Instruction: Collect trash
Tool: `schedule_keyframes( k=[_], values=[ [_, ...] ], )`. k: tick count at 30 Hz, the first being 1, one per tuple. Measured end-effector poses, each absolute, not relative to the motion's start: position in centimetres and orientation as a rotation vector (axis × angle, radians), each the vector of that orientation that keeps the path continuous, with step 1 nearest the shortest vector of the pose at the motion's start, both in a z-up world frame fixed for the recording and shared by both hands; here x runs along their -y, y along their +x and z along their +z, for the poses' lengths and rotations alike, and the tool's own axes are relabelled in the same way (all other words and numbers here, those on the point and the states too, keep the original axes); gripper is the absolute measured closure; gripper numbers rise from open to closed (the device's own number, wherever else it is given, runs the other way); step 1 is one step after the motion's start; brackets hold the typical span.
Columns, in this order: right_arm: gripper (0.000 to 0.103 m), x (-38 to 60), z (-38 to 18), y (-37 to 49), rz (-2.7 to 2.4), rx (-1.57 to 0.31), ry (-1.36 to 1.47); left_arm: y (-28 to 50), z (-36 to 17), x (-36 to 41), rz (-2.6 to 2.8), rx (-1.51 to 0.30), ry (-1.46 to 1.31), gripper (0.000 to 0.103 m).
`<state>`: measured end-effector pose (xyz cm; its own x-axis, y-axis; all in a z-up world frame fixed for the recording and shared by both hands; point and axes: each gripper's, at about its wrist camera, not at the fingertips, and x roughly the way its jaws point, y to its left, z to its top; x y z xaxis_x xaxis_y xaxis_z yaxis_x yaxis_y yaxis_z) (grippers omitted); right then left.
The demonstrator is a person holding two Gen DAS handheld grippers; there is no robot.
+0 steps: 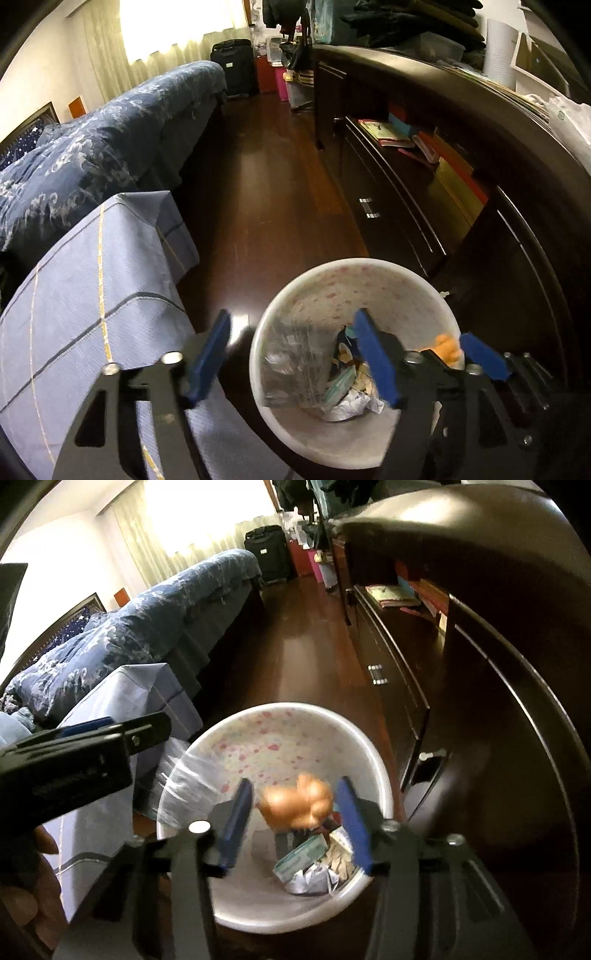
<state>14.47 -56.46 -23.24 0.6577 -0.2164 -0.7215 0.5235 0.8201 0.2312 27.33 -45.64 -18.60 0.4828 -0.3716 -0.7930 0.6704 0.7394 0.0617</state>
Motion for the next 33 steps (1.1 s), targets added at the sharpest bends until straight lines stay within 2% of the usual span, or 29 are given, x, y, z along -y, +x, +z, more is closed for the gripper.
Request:
schedule_keyframes(
  k=[2,4,9,14,19,21,26,33],
  values=[
    [0.039,56.6,-23.2,14.4,-0.431,-0.731,0.459,27.3,-18.2,45.4,-0.65,-0.836,0.382,0.019],
    [0.038,56.6,-23.0,14.3,-0.431,-0.727,0.464,27.3,-17.9,45.2,-0.651,-0.828,0.373,0.012],
    [0.034,56.3,-22.3,13.9,-0.433,-0.721,0.455,27.1,-16.8,44.2,-0.637,-0.8,0.341,0.004],
    [0.034,55.4,-21.1,13.1,-0.462,-0.711,0.421,26.7,-15.7,43.2,-0.631,-0.789,0.326,0.004],
    [0.026,53.3,-18.4,11.7,-0.488,-0.673,0.375,25.6,-13.4,40.2,-0.602,-0.731,0.287,0.004],
    [0.015,52.0,-17.3,11.1,-0.481,-0.653,0.357,25.0,-12.2,38.3,-0.577,-0.695,0.256,0.004],
    [0.007,47.0,-14.6,10.2,-0.392,-0.608,0.345,23.3,-9.4,32.1,-0.486,-0.626,0.183,0.004],
    [0.004,39.6,-12.2,9.8,-0.24,-0.598,0.315,20.3,-6.9,22.3,-0.334,-0.568,0.105,0.004]
  ],
)
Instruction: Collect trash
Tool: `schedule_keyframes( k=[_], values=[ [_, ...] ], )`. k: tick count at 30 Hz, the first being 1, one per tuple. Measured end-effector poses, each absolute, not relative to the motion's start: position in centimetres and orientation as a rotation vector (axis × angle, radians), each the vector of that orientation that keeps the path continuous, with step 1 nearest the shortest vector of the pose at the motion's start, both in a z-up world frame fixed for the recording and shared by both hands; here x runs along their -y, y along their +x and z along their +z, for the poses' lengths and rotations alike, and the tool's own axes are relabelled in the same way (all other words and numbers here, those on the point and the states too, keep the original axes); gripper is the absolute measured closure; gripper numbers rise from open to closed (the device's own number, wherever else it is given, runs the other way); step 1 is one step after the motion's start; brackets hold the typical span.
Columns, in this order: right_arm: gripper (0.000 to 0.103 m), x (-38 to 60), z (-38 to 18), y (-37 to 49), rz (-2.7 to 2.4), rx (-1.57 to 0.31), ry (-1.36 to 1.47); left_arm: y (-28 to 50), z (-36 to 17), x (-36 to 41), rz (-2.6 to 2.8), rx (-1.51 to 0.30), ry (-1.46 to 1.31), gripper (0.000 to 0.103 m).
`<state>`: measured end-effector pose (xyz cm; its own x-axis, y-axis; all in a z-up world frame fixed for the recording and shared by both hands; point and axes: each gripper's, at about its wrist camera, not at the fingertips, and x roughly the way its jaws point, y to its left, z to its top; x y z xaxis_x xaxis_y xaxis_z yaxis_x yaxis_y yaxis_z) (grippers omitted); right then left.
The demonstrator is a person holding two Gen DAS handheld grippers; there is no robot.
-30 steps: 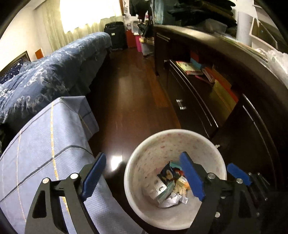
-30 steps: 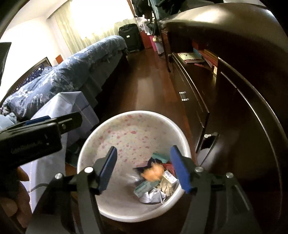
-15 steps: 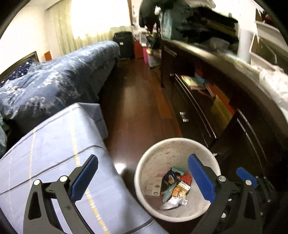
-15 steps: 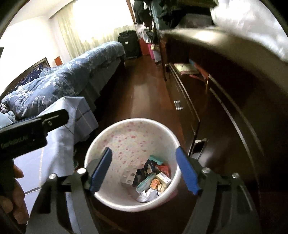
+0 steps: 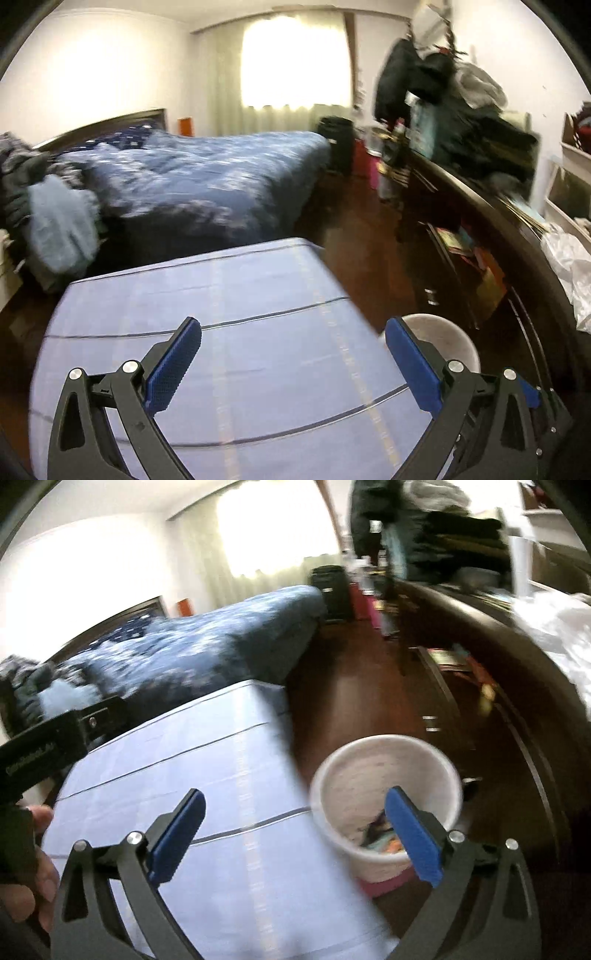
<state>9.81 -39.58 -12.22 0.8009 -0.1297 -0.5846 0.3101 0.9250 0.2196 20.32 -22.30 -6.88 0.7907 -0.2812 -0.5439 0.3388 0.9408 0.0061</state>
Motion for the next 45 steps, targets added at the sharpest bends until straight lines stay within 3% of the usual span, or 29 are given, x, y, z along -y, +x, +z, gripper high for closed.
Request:
schedule_keyframes(
  k=[12,24,37,45],
  values=[
    [0.003,26.6,-10.2,8.3,-0.063,-0.656,0.236,13.2,-4.7,8.0,-0.112,-0.488,-0.001,0.004],
    [0.003,17.3,-8.7,4.1,0.085,-0.676,0.119,3.7,-3.1,-1.2,0.059,-0.373,-0.116,0.004],
    [0.003,15.7,-6.6,0.8,0.084,-0.581,0.042,-1.4,-2.0,-2.4,0.121,-0.285,-0.128,0.004],
    [0.003,16.5,-6.8,0.9,0.088,-0.598,0.061,-0.1,-2.6,-1.9,0.105,-0.343,-0.13,0.004]
  ],
)
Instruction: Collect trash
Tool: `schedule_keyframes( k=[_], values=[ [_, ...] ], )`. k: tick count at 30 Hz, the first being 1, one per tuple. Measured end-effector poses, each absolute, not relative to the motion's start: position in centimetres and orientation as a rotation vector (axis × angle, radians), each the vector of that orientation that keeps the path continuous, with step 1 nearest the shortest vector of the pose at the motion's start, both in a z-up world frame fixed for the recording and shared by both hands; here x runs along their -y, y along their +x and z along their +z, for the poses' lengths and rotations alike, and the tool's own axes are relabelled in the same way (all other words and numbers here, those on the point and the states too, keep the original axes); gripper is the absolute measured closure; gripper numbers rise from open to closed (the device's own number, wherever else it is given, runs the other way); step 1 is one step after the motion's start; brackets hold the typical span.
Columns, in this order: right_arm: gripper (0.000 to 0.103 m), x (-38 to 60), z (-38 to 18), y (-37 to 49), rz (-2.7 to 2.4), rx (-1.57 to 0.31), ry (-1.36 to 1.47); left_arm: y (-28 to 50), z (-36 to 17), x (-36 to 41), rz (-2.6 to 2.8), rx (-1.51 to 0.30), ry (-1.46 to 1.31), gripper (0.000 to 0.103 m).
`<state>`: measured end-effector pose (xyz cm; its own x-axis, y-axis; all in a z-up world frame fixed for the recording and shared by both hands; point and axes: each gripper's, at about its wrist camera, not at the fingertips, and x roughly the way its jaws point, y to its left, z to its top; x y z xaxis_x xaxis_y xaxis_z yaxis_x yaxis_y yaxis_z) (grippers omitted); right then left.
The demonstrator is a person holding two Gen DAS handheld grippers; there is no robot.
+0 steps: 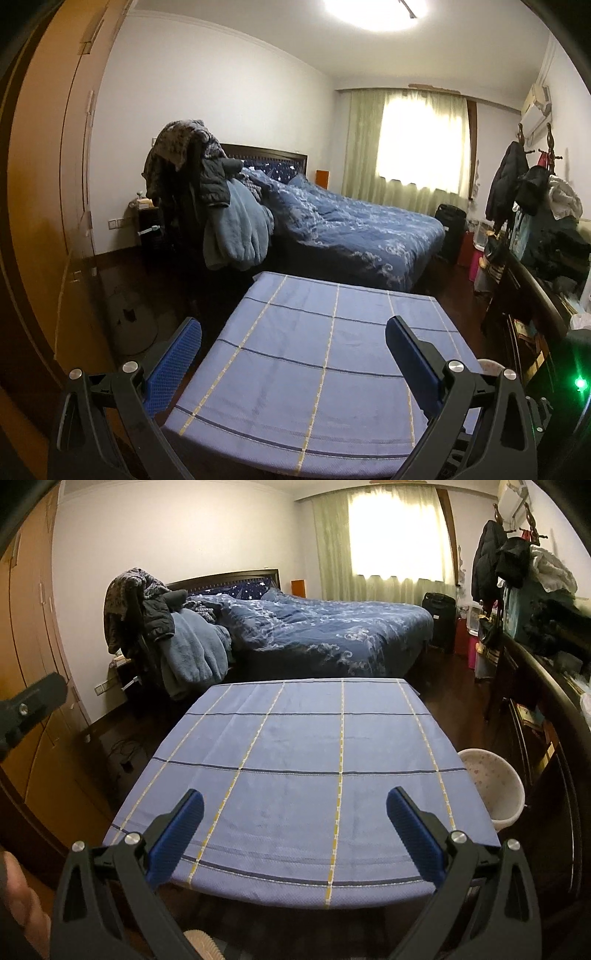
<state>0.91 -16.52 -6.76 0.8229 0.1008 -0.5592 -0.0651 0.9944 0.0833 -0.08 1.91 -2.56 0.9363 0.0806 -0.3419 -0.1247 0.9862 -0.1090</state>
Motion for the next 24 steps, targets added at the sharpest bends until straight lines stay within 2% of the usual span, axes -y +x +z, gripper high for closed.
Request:
schedule_keyframes(
  k=[24],
  values=[
    [0.003,16.13,-6.89,0.41,0.112,-0.599,0.039,0.17,-2.67,-2.32,0.111,-0.337,-0.149,0.004]
  ],
)
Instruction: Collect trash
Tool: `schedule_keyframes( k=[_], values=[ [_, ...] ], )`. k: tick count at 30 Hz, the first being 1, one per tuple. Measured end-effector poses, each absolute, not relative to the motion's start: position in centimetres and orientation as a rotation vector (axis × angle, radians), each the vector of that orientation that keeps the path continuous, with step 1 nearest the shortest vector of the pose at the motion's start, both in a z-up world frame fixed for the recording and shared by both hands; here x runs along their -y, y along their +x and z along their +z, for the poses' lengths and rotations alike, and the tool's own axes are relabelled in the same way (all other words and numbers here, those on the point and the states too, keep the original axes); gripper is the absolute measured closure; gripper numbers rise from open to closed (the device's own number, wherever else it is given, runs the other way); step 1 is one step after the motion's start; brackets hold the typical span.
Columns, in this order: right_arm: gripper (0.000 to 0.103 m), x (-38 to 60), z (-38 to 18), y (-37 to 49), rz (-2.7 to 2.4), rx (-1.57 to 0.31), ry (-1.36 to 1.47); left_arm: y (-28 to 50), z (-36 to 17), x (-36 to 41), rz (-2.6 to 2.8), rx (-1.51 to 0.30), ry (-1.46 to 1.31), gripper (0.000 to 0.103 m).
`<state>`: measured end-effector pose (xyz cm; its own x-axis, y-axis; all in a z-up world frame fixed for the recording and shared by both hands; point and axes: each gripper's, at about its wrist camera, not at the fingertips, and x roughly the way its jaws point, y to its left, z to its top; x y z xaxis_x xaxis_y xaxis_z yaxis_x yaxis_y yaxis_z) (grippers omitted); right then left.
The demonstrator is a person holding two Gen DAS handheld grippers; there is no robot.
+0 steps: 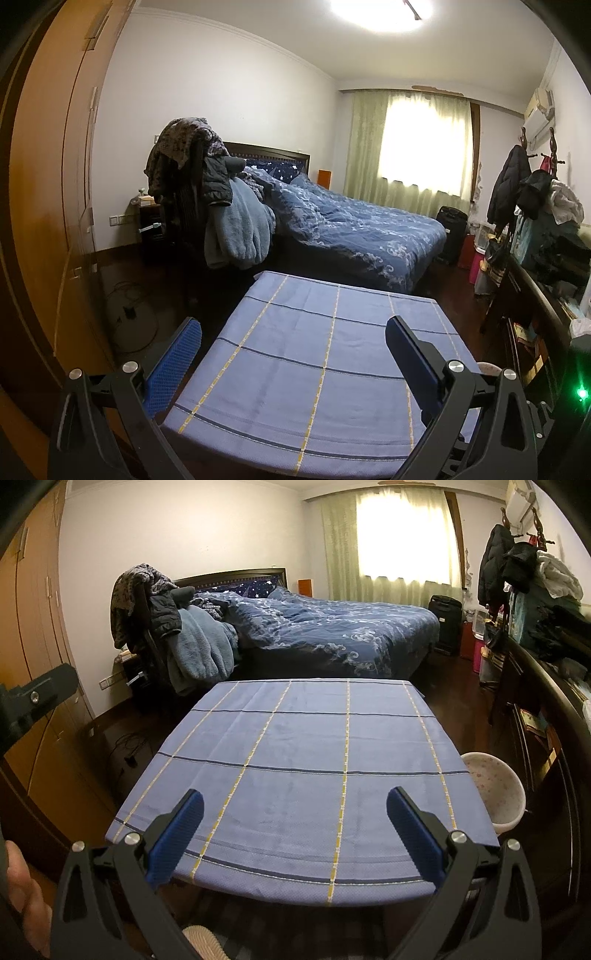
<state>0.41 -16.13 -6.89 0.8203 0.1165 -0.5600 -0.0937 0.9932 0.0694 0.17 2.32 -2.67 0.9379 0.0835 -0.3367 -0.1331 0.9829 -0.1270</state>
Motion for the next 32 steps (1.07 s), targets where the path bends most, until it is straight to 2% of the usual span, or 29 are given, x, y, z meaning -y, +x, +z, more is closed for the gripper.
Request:
schedule_keyframes(
  k=[20,32],
  values=[
    [0.003,16.1,-8.1,1.2,0.116,-0.648,0.052,0.3,-3.5,-1.9,0.096,-0.335,-0.138,0.004],
    [0.003,16.2,-8.2,1.3,0.115,-0.646,0.054,1.1,-4.0,-2.1,0.061,-0.395,-0.17,0.004]
  ],
)
